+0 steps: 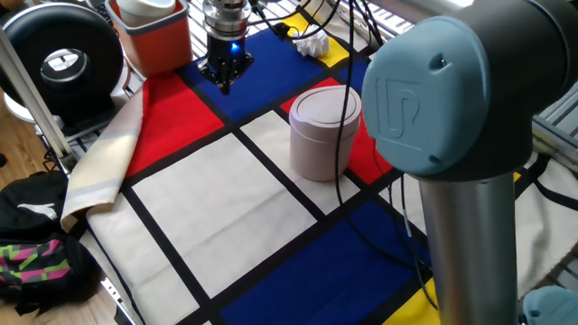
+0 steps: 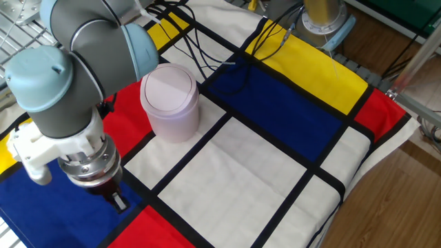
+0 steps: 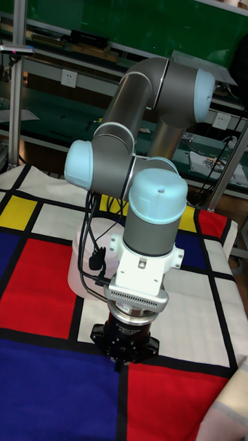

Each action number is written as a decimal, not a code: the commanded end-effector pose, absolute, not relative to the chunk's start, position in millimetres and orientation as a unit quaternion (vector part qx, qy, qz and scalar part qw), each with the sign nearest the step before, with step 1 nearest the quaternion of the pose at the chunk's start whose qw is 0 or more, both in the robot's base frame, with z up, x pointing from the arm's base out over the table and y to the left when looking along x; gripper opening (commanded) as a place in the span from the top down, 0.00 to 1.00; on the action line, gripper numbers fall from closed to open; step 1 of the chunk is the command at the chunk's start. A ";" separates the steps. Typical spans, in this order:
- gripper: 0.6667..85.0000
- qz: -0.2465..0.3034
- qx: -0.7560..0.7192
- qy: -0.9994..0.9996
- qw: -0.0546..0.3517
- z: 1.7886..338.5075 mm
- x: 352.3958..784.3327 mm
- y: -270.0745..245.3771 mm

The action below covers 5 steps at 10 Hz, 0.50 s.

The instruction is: Put the garbage in the trash can

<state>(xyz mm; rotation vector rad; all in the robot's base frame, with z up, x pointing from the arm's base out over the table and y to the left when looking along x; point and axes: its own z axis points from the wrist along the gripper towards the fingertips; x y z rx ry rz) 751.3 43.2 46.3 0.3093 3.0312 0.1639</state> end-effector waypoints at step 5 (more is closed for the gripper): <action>1.00 0.016 0.166 0.985 0.049 45.9 752.4 20.5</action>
